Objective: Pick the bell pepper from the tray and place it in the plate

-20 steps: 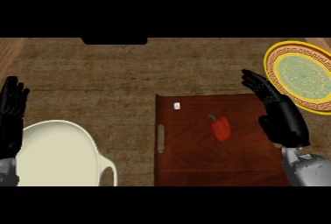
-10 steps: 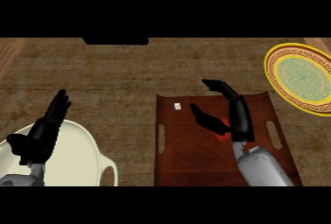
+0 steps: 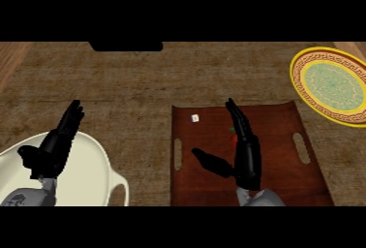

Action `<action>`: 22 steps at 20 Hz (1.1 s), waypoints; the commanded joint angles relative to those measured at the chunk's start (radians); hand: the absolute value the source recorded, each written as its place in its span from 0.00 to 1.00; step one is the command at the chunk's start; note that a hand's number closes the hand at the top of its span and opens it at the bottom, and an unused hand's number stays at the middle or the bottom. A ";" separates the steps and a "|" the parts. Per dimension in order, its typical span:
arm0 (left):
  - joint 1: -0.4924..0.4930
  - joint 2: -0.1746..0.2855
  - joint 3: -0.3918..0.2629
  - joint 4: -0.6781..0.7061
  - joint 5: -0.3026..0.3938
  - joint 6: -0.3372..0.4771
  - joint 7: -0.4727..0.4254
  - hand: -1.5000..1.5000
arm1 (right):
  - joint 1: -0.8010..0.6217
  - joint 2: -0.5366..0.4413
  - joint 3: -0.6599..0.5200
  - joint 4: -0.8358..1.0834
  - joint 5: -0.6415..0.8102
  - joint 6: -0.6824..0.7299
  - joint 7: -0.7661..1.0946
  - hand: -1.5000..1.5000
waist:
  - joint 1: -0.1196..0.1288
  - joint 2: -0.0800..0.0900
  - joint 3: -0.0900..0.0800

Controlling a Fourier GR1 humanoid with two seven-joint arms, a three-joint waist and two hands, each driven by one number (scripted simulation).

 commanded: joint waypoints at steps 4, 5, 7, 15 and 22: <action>0.045 0.002 0.015 0.005 -0.002 -0.026 -0.010 0.50 | 0.107 -0.117 0.020 -0.216 0.309 0.115 0.375 0.00 | -0.017 -0.006 -0.006; 0.018 -0.016 0.007 0.034 -0.016 -0.018 -0.013 0.50 | 0.084 -0.119 0.006 -0.218 0.344 0.159 0.428 0.00 | -0.017 -0.003 -0.006; 0.038 -0.022 -0.004 -0.021 -0.022 -0.001 0.001 0.50 | 0.086 -0.143 0.004 -0.198 0.374 0.258 0.511 0.00 | -0.007 -0.004 -0.006; 0.059 -0.024 -0.009 -0.058 -0.039 -0.008 0.032 0.50 | 0.114 -0.202 0.042 -0.401 0.388 0.645 0.816 0.00 | 0.001 -0.001 -0.003; -0.013 -0.010 0.066 0.057 -0.027 -0.077 0.011 0.50 | 0.020 -0.118 0.016 -0.456 0.411 0.855 1.029 0.00 | 0.002 0.002 -0.003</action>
